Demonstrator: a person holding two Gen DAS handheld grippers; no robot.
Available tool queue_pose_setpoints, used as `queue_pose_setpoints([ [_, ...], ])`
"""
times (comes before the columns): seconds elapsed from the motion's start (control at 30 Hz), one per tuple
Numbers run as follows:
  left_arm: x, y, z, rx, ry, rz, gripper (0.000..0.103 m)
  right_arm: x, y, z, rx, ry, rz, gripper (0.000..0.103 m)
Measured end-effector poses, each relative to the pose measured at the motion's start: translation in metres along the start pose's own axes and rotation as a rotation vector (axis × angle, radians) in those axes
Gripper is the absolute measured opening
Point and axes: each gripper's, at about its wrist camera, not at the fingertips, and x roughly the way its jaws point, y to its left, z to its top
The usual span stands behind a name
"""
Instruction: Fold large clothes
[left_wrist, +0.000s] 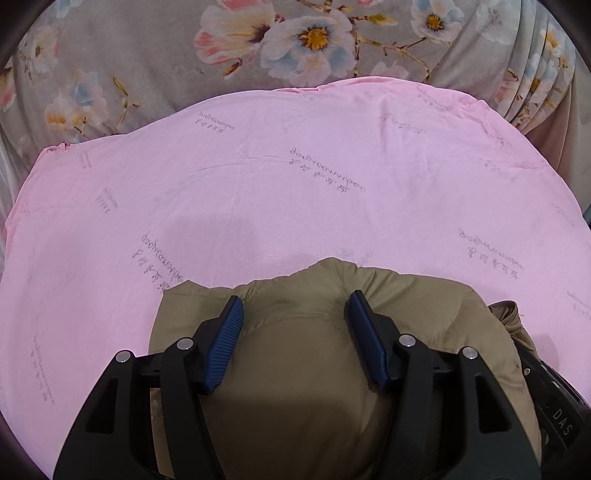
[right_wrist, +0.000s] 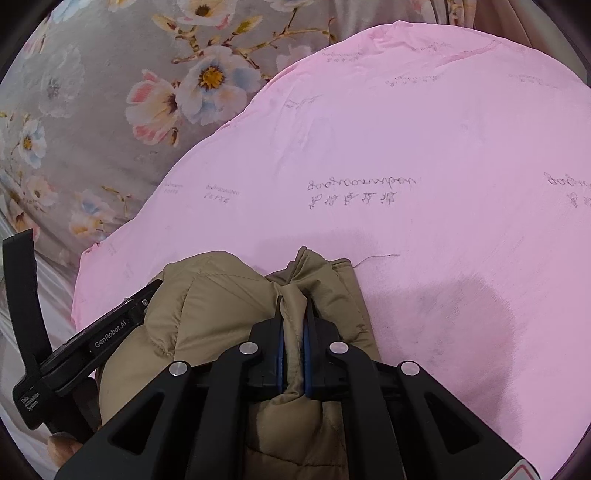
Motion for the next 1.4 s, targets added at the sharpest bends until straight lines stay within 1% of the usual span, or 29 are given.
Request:
queue_pose_setpoints([
  [0.37, 0.004, -0.007, -0.003, 0.018, -0.020, 0.036, 0.057, 0.004, -0.003, 0.001, -0.001, -0.006, -0.008, 0.003],
  [0.5, 0.003, -0.008, -0.003, 0.019, -0.022, 0.042, 0.057, 0.005, -0.006, 0.003, 0.011, -0.006, 0.009, 0.003],
  [0.67, 0.000, -0.008, -0.003, 0.021, -0.017, 0.051, 0.059, 0.001, -0.013, 0.004, 0.049, -0.015, 0.061, 0.004],
  [0.73, -0.004, -0.006, -0.003, 0.020, -0.019, 0.054, 0.061, -0.001, -0.009, 0.003, 0.038, -0.024, 0.039, 0.004],
  [0.8, -0.010, -0.001, -0.003, 0.015, -0.025, 0.046, 0.064, -0.004, 0.002, 0.002, 0.008, -0.037, -0.006, 0.005],
  [0.87, -0.012, 0.006, -0.003, 0.014, -0.031, 0.044, 0.064, -0.002, 0.010, -0.001, 0.006, -0.044, -0.020, 0.006],
  [1.0, -0.005, 0.025, 0.007, 0.034, -0.044, 0.045, 0.064, 0.017, 0.024, -0.002, 0.033, -0.043, 0.013, 0.006],
  [1.13, 0.014, 0.053, 0.022, -0.003, -0.048, 0.038, 0.064, 0.044, 0.044, 0.006, 0.027, -0.028, 0.036, 0.006],
  [1.23, 0.028, 0.069, 0.031, -0.048, -0.041, 0.029, 0.066, 0.059, 0.049, 0.014, 0.037, -0.009, 0.073, 0.007],
  [1.3, 0.030, 0.071, 0.034, -0.053, -0.034, 0.034, 0.066, 0.061, 0.048, 0.017, 0.043, 0.007, 0.092, 0.008],
  [1.37, 0.025, 0.069, 0.032, -0.038, -0.036, 0.044, 0.068, 0.047, 0.050, 0.019, 0.020, 0.021, 0.072, 0.011],
  [1.4, 0.016, 0.068, 0.029, -0.018, -0.040, 0.054, 0.069, 0.030, 0.050, 0.019, 0.010, 0.013, 0.072, 0.020],
])
